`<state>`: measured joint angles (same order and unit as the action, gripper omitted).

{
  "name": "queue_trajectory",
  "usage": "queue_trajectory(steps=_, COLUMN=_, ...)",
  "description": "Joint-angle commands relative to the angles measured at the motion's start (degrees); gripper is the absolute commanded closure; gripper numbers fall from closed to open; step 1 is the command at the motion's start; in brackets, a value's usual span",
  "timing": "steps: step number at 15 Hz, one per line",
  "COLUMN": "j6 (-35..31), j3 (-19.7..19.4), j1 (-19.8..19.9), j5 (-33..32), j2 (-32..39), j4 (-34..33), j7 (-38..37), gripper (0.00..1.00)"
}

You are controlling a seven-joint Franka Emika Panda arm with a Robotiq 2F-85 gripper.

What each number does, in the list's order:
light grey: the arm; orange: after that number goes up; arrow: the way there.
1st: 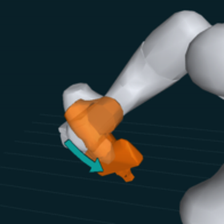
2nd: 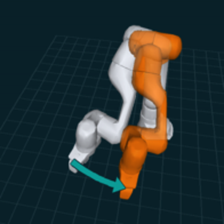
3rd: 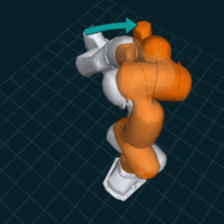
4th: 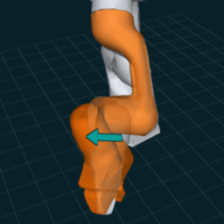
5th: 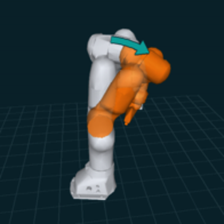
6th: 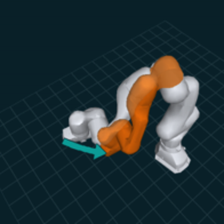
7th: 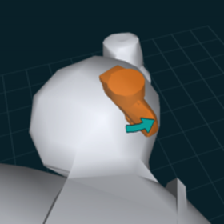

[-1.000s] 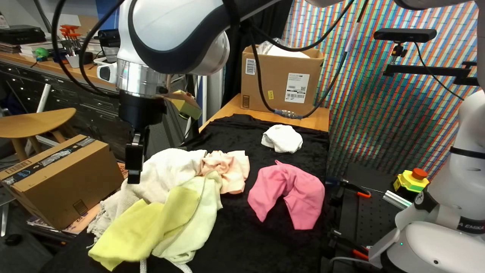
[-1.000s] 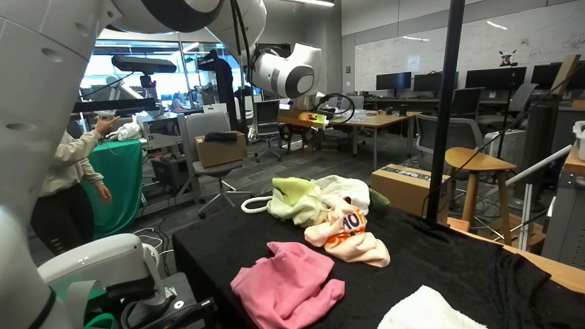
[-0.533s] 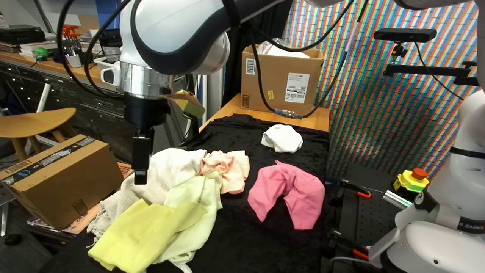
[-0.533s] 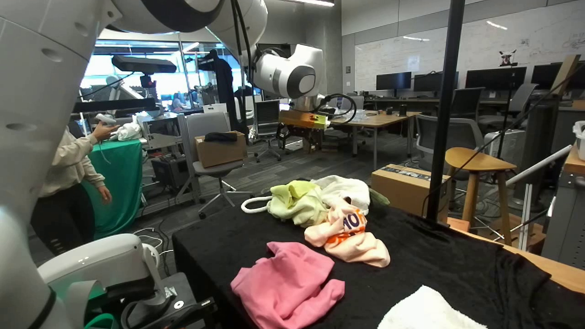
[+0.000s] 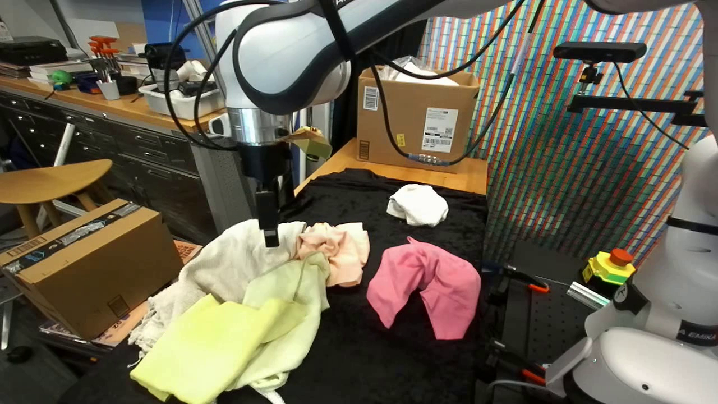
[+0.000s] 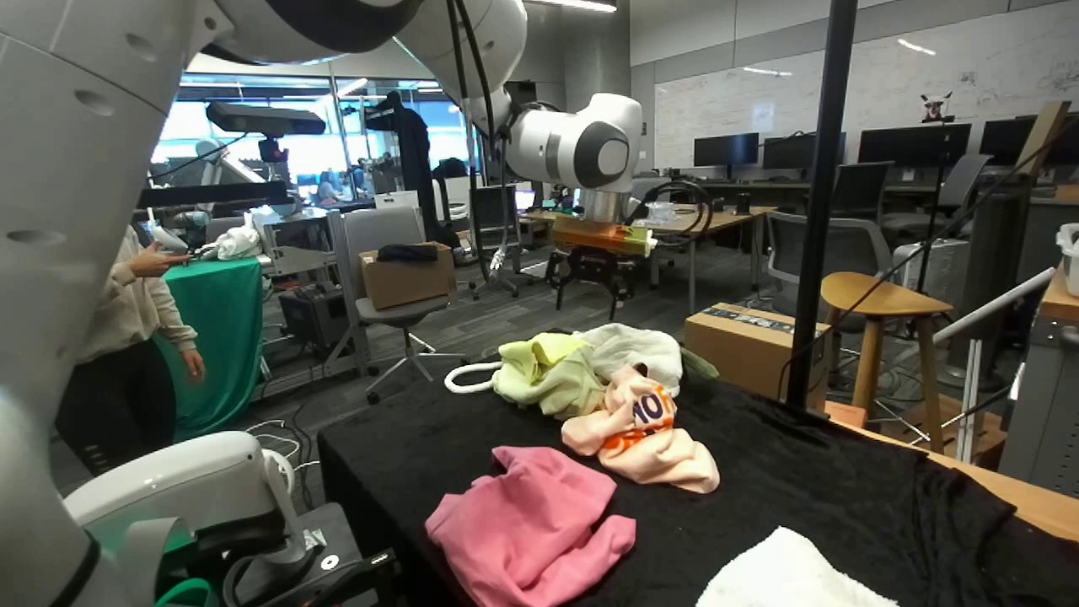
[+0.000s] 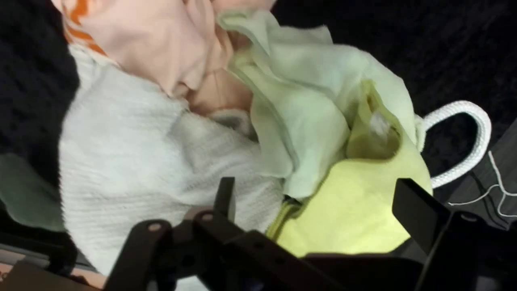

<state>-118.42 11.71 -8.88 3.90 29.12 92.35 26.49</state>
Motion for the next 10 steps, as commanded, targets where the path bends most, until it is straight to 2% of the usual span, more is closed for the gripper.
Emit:
queue_trajectory(steps=1, j6=2.23, j3=-1.98, j1=2.37, j5=-1.72, j2=-1.45, j4=1.97, j7=-1.59, gripper=0.00)
queue_trajectory(steps=10, j6=1.19, j3=-7.65, j1=10.36, j5=-1.46, j2=-3.22, j4=6.89, j7=-3.08, gripper=0.00)
